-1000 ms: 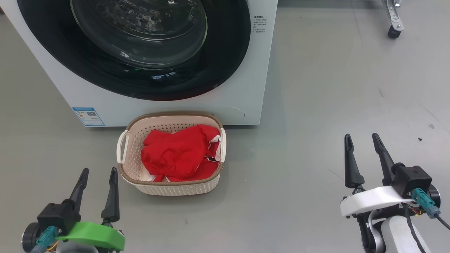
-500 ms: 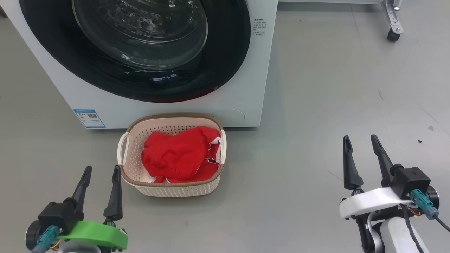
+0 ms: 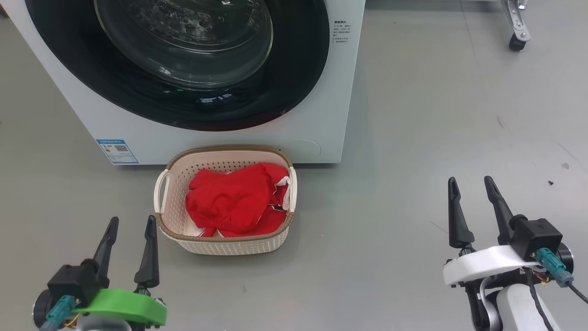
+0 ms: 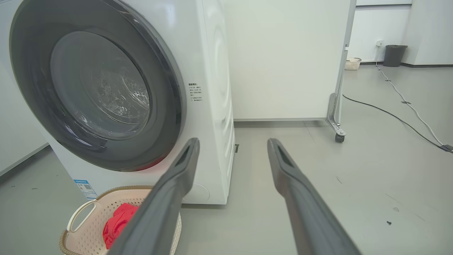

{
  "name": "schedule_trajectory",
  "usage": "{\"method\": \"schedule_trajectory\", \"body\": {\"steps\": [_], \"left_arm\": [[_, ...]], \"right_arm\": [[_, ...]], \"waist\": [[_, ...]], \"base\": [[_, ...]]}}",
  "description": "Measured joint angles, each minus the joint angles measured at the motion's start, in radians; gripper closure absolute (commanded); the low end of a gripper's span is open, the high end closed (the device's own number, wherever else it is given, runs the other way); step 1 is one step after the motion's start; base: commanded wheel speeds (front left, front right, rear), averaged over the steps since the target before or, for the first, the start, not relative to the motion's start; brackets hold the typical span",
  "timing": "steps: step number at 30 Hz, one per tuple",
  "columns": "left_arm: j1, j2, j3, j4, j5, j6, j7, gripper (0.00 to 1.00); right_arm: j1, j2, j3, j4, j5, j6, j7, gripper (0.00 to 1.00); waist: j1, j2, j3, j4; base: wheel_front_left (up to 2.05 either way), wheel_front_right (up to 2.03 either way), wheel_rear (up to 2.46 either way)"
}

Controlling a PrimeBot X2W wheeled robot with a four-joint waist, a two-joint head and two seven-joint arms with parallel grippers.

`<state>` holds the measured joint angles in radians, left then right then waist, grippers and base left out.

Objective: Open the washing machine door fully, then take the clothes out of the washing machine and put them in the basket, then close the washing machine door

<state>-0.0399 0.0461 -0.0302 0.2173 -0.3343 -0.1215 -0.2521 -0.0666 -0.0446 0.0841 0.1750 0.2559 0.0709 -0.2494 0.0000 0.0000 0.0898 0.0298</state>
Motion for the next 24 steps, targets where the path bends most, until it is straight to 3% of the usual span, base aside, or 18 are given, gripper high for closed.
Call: {"method": "schedule_trajectory", "body": {"steps": [1,2,9,24], "left_arm": [[0.0,0.0,0.0,0.0,-0.001,0.0,0.0,0.0],[0.0,-0.001,-0.001,0.005,-0.001,0.0,0.001,1.0],[0.014,-0.01,-0.007,0.039,-0.02,0.0,0.006,1.0],[0.015,-0.011,0.0,0.039,-0.251,0.0,0.059,1.0]], "right_arm": [[0.0,0.0,0.001,-0.001,0.0,0.0,0.0,0.0],[0.0,0.001,0.001,0.005,0.0,0.0,0.001,1.0],[0.034,0.013,0.002,0.043,0.016,0.0,0.006,1.0],[0.034,0.013,-0.016,0.04,0.265,0.007,0.047,1.0]], "waist": [[0.0,0.0,0.0,0.0],[0.0,0.0,0.001,0.0],[0.0,0.0,0.0,0.0],[0.0,0.0,-0.016,-0.006]], "base": [[0.0,0.0,0.0],[0.0,0.0,0.0],[0.0,0.0,0.0],[0.0,0.0,0.0]]}}
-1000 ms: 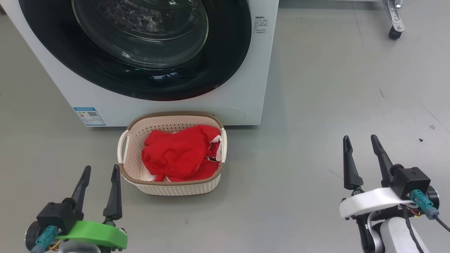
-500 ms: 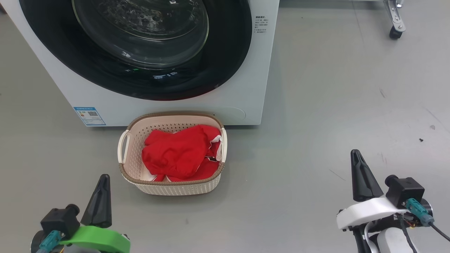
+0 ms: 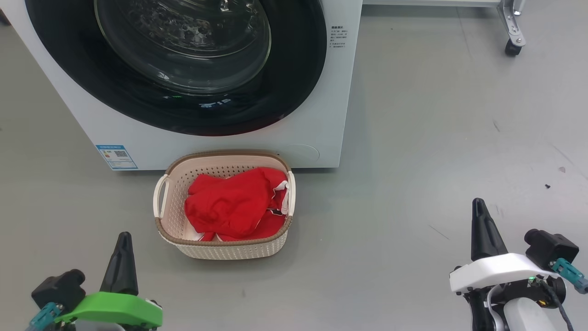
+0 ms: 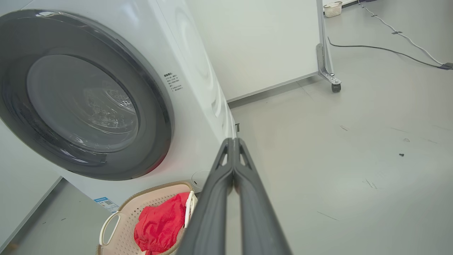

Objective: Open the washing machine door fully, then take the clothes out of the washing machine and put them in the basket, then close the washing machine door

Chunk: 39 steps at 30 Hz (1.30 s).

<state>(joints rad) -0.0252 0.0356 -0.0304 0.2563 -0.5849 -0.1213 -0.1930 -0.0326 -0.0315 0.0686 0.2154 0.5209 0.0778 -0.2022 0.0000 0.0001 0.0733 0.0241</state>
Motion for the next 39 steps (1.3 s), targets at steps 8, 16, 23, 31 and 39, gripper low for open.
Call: {"method": "schedule_trajectory", "body": {"steps": [8,16,23,31,39], "left_arm": [[0.0,0.0,0.009,0.0,-0.079,0.0,0.026,1.0],[0.0,-0.001,0.022,0.001,-0.179,0.0,0.06,1.0],[-0.001,-0.001,0.028,0.004,-0.268,0.0,0.081,1.0],[-0.001,0.0,0.034,0.006,-0.368,0.0,0.113,1.0],[-0.002,0.0,0.044,0.01,-0.465,0.0,0.138,1.0]], "right_arm": [[0.0,0.0,-0.017,0.001,0.089,0.002,0.026,1.0],[0.0,-0.002,-0.032,0.002,0.195,0.003,0.051,1.0],[0.0,-0.005,-0.045,0.009,0.294,0.009,0.08,1.0],[-0.001,-0.01,-0.061,0.017,0.404,0.014,0.105,1.0],[-0.001,-0.014,-0.073,0.023,0.511,0.018,0.128,1.0]], "waist": [[0.0,0.0,-0.006,-0.002],[0.0,0.0,-0.013,-0.004],[0.0,0.0,-0.019,-0.006],[0.0,0.0,-0.026,-0.009],[0.0,0.0,-0.033,-0.011]], "base": [[0.0,0.0,0.0],[0.0,0.0,0.0],[0.0,0.0,0.0],[0.0,0.0,0.0],[0.0,0.0,0.0]]}}
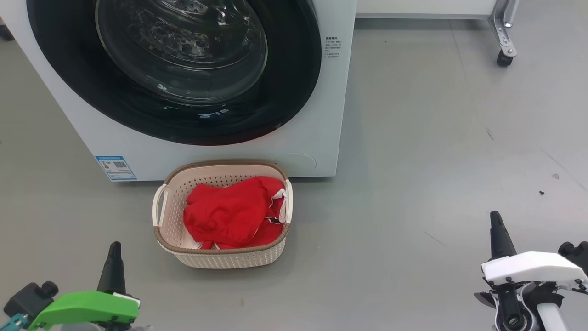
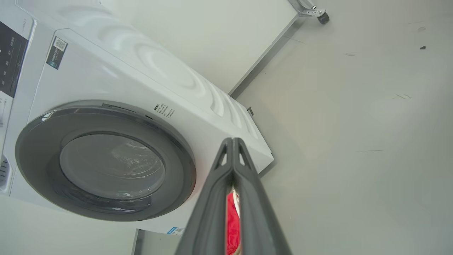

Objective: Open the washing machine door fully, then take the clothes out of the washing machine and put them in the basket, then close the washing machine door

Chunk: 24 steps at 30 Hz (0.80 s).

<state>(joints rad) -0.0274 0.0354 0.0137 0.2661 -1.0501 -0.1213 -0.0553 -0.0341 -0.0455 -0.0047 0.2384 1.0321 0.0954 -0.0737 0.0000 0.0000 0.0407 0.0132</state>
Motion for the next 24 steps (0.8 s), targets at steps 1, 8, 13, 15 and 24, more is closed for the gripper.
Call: {"method": "schedule_trajectory", "body": {"steps": [1,8,13,15,24], "left_arm": [[0.0,0.0,0.002,0.001,-0.011,0.0,0.003,1.0],[-0.003,0.001,0.012,0.002,-0.105,0.0,0.03,1.0],[-0.004,0.001,0.016,0.003,-0.168,0.0,0.047,1.0],[-0.004,0.001,0.017,0.005,-0.188,0.0,0.054,1.0],[-0.017,0.002,0.024,0.007,-0.303,0.0,0.084,1.0]], "right_arm": [[0.0,0.0,-0.002,0.001,0.015,0.0,0.007,1.0],[-0.002,-0.005,-0.016,0.007,0.108,0.001,0.029,1.0],[-0.003,-0.007,-0.024,0.011,0.175,0.008,0.044,1.0],[-0.003,-0.01,-0.027,0.012,0.205,0.008,0.052,1.0],[-0.009,-0.013,-0.044,0.021,0.327,0.011,0.079,1.0]], "waist": [[0.0,0.0,-0.001,0.0],[0.0,0.0,-0.007,-0.002],[0.0,0.0,-0.011,-0.004],[0.0,0.0,-0.013,-0.004],[0.0,0.0,-0.021,-0.007]], "base": [[0.0,0.0,0.0],[0.0,0.0,0.0],[0.0,0.0,0.0],[0.0,0.0,0.0],[0.0,0.0,0.0]]}}
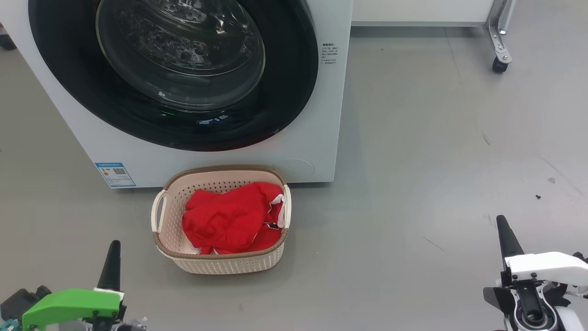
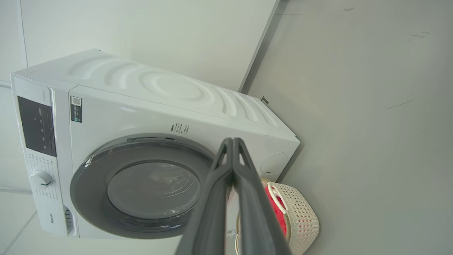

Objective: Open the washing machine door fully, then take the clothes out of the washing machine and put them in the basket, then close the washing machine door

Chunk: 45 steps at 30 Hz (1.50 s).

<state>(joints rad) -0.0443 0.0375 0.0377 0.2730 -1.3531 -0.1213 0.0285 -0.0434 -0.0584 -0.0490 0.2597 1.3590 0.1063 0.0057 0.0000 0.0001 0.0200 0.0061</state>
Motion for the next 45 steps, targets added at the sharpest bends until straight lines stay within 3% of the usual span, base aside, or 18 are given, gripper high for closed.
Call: {"method": "schedule_trajectory", "body": {"steps": [19,45], "left_arm": [[-0.006,0.002,0.025,0.002,-0.249,0.0,0.067,1.0],[-0.014,0.002,0.027,0.002,-0.256,0.0,0.069,1.0]], "right_arm": [[-0.011,-0.005,-0.036,0.012,0.267,0.01,0.061,1.0],[-0.011,-0.006,-0.04,0.013,0.283,0.015,0.062,1.0]], "waist": [[0.0,0.0,-0.017,-0.006],[0.0,0.0,-0.017,-0.006]], "base": [[0.0,0.0,0.0],[0.0,0.0,0.0]]}}
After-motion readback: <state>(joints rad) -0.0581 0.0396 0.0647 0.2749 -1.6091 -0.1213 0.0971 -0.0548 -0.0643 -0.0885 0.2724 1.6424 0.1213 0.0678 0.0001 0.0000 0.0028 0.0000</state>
